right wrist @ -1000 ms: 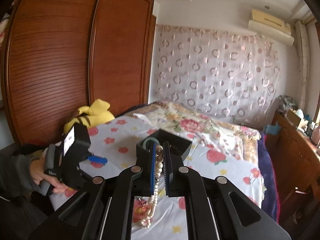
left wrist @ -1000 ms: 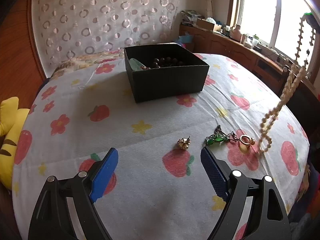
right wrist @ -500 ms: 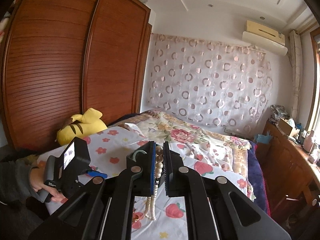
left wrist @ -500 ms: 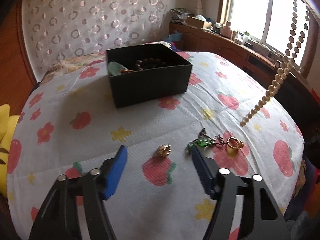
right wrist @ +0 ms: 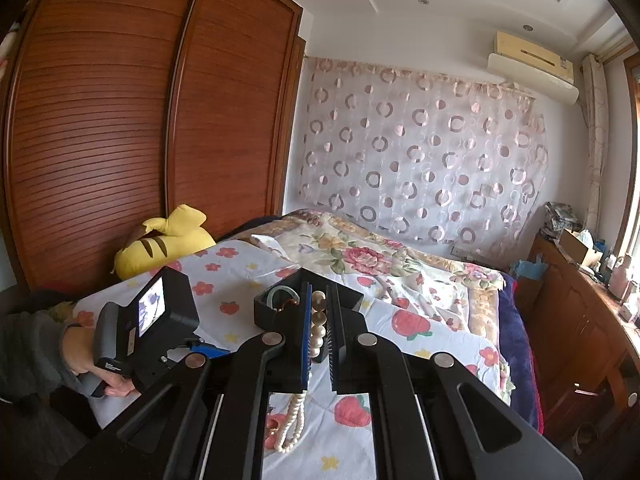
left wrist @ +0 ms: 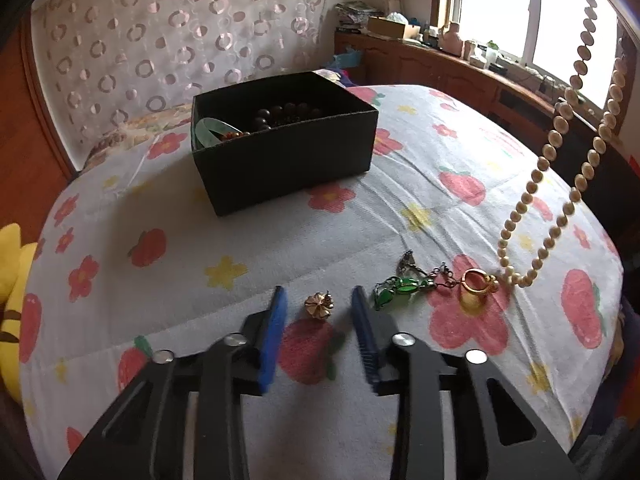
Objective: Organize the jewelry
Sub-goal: 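Grasp the gold brooch with the left gripper while the right holds the pearl necklace, then lower the brooch and pearl necklace into the black box, opening both grippers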
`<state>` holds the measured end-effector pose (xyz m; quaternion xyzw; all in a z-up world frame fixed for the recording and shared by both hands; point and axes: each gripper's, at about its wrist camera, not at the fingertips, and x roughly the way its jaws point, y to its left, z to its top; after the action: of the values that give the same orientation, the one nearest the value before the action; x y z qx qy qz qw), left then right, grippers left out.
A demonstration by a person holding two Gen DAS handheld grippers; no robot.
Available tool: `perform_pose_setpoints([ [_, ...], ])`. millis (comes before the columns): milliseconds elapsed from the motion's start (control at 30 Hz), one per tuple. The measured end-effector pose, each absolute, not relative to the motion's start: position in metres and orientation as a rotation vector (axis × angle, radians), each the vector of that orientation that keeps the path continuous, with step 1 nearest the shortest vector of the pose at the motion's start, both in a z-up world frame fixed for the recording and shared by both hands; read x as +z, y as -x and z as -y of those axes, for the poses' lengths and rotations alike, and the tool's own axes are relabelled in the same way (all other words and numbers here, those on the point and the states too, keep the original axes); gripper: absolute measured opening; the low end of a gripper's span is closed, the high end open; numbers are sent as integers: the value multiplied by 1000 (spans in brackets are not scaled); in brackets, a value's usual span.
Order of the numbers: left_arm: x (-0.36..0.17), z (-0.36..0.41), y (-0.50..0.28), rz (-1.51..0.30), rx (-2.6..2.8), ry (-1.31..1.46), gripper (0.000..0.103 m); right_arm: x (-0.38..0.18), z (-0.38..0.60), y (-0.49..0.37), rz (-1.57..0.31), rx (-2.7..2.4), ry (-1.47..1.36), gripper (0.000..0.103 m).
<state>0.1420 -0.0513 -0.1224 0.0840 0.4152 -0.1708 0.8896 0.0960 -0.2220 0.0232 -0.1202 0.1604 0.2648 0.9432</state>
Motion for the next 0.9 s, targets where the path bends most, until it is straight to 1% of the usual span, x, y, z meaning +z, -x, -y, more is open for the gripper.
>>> perform_pose_setpoints([
  [33,-122,50,-142,-863,-360,-171,16,23,222,-96,-328,540,245,8],
  [67,-122,50,-141,-864,-360,-170,14,23,222,-97,-328,540,246,8],
  [300,-115,49,-136,-842,-351,-169,14,21,222,-96,-326,538,243,8],
  [500,-96,47,-132,-796,-348,-161,14,21,220,-101,-312,530,249,8],
  [700,-73,40,-140,-746,-335,-146,14,44,212,-115,-261,507,278,8],
  [900,-42,35,-166,-693,-318,-139,14,60,198,-150,-247,476,276,8],
])
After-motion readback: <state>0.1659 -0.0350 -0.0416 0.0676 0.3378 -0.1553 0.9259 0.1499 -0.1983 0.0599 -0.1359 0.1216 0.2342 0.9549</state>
